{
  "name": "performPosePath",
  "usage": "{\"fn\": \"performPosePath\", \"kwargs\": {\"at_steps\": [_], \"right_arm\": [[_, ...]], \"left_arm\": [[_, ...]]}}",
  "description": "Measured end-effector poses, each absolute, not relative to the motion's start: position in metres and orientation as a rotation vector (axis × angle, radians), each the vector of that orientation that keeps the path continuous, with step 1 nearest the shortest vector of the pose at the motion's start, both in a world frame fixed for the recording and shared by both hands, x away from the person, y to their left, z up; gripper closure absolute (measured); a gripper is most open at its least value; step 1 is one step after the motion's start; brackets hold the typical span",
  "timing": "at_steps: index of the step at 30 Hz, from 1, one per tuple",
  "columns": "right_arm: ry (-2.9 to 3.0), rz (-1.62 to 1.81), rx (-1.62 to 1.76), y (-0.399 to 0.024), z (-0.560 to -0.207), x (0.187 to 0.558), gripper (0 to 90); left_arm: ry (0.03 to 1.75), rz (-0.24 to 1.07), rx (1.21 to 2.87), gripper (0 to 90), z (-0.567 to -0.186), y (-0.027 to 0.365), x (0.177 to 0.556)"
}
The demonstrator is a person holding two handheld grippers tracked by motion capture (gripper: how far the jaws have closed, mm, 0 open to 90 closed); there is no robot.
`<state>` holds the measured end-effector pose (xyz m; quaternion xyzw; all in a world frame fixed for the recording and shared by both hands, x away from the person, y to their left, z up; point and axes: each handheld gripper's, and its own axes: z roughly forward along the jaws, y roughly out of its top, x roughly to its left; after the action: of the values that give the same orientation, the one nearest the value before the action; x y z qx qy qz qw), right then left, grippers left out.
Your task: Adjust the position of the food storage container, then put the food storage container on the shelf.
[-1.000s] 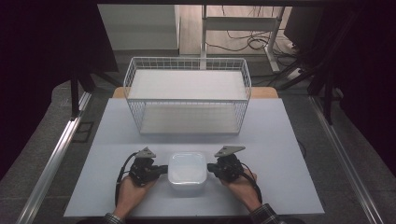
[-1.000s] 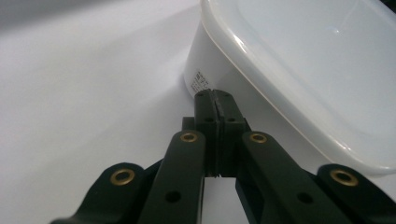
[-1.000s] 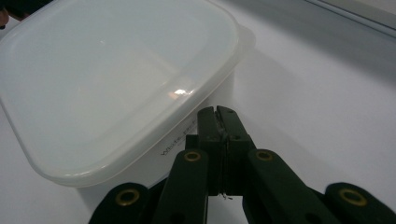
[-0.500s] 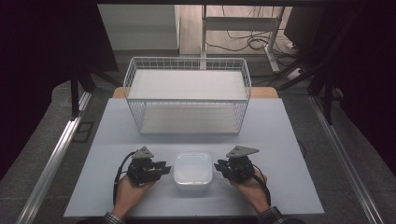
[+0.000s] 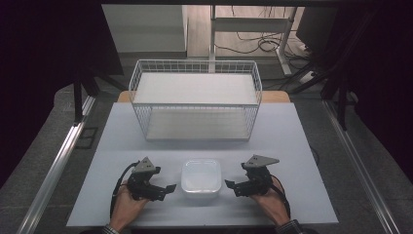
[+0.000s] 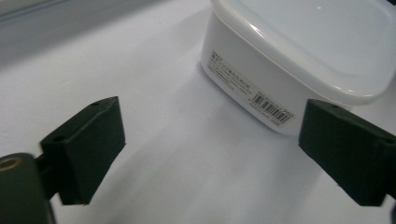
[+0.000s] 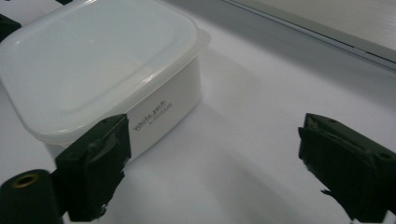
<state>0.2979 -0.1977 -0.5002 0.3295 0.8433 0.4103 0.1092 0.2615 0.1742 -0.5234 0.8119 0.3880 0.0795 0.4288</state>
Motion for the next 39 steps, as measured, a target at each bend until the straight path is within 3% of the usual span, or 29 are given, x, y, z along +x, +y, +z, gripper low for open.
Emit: {"fn": "performPosePath", "kwargs": {"at_steps": [17, 26, 34, 39], "right_arm": [[2.438, 1.296, 0.921, -0.194, -0.494, 0.298, 2.9], [2.449, 1.257, 0.930, -0.178, -0.487, 0.294, 0.0], [2.485, 1.258, 0.997, -0.167, -0.483, 0.296, 0.4], [2.516, 1.226, 0.977, -0.157, -0.481, 0.295, 5.6]], "left_arm": [[0.901, 0.221, 1.958, 2.1, -0.514, 0.172, 0.262], [0.867, 0.154, 1.959, 2.2, -0.503, 0.159, 0.266], [0.855, 0.149, 1.999, 6.6, -0.500, 0.143, 0.272], [0.849, 0.136, 1.998, 9.4, -0.500, 0.134, 0.280]]}}
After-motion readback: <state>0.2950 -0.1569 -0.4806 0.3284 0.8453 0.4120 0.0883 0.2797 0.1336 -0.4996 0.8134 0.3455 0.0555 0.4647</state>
